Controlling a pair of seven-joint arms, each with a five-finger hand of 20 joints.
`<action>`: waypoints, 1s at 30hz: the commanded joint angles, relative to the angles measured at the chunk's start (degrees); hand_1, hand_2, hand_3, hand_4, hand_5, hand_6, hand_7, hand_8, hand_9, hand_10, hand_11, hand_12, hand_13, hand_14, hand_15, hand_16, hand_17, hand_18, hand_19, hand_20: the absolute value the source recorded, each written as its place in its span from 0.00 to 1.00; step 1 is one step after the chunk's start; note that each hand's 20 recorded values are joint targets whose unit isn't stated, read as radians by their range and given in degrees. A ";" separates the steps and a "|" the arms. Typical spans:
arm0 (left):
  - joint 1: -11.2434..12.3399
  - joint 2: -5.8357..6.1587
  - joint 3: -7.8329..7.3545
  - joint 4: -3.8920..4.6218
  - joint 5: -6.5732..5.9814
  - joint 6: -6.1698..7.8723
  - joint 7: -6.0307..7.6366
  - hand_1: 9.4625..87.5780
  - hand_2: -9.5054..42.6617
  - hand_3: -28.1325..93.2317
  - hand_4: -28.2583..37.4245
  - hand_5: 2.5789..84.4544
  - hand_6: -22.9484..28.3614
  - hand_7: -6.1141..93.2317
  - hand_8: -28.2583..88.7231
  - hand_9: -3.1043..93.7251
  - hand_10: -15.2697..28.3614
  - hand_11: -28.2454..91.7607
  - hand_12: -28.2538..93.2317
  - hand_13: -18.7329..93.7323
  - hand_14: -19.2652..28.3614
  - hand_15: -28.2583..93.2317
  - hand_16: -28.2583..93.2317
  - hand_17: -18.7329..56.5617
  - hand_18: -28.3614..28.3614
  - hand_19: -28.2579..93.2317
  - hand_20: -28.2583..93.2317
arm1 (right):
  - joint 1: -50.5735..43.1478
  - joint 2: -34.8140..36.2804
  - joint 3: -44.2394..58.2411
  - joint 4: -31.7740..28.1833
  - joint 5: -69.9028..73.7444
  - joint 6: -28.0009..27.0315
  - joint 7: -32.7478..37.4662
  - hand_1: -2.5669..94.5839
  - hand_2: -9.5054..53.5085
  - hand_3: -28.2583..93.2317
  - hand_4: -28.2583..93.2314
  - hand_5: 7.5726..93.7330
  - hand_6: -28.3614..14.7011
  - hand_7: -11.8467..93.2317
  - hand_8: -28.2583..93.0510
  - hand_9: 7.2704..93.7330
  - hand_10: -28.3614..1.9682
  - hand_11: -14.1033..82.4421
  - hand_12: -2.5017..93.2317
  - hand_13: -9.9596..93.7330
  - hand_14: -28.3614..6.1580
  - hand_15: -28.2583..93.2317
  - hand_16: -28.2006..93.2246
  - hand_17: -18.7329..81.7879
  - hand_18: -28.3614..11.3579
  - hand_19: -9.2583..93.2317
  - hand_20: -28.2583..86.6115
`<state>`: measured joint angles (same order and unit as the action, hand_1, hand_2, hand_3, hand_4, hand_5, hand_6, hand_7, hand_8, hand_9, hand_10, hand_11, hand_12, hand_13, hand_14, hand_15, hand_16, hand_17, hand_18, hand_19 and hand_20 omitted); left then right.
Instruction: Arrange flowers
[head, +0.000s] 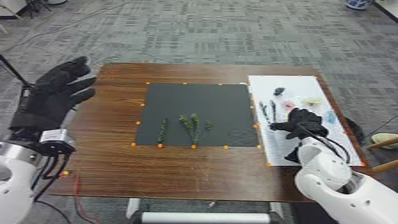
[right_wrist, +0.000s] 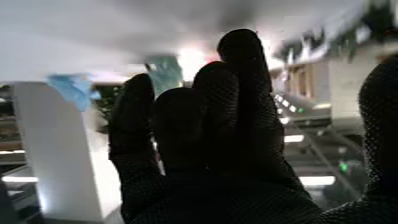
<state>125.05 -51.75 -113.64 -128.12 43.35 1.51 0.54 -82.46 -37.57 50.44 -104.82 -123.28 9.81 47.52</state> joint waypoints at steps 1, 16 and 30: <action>3.58 -2.65 -1.93 -1.35 -0.77 0.97 1.08 0.20 0.09 0.80 0.02 0.24 0.48 0.30 0.15 0.21 0.57 0.43 0.39 0.25 0.68 0.60 0.19 0.11 0.85 0.55 0.31 | 8.59 0.28 -7.66 3.72 0.84 -4.37 -1.12 0.24 0.00 0.80 0.00 0.60 0.59 0.69 0.06 0.62 0.48 0.79 0.52 0.64 0.39 0.90 0.57 0.41 0.14 0.82 0.68; 5.29 -3.70 -2.33 -1.91 -0.72 1.43 1.54 0.20 0.09 0.80 0.01 0.25 0.48 0.30 0.15 0.21 0.57 0.42 0.39 0.25 0.68 0.60 0.19 0.11 0.85 0.56 0.31 | 24.47 -1.84 -25.13 9.89 0.09 -12.53 -3.54 0.21 0.00 0.84 0.00 0.61 0.60 0.69 0.06 0.63 0.47 0.79 0.52 0.65 0.40 0.90 0.57 0.43 0.13 0.83 0.68; 6.71 -4.05 -3.27 -2.23 -0.78 1.50 1.50 0.21 0.10 0.80 0.01 0.25 0.48 0.30 0.15 0.21 0.57 0.42 0.39 0.25 0.68 0.59 0.19 0.11 0.85 0.56 0.31 | 24.29 -2.11 -29.48 9.16 2.50 -11.91 -5.46 0.45 0.00 0.91 0.02 0.73 0.69 0.68 0.37 0.79 0.58 0.78 0.58 0.78 0.49 0.92 0.59 0.49 0.15 0.88 0.67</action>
<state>129.96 -55.03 -116.25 -129.77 42.94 2.56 2.03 -53.11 -39.82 22.97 -95.55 -123.53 -3.63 43.84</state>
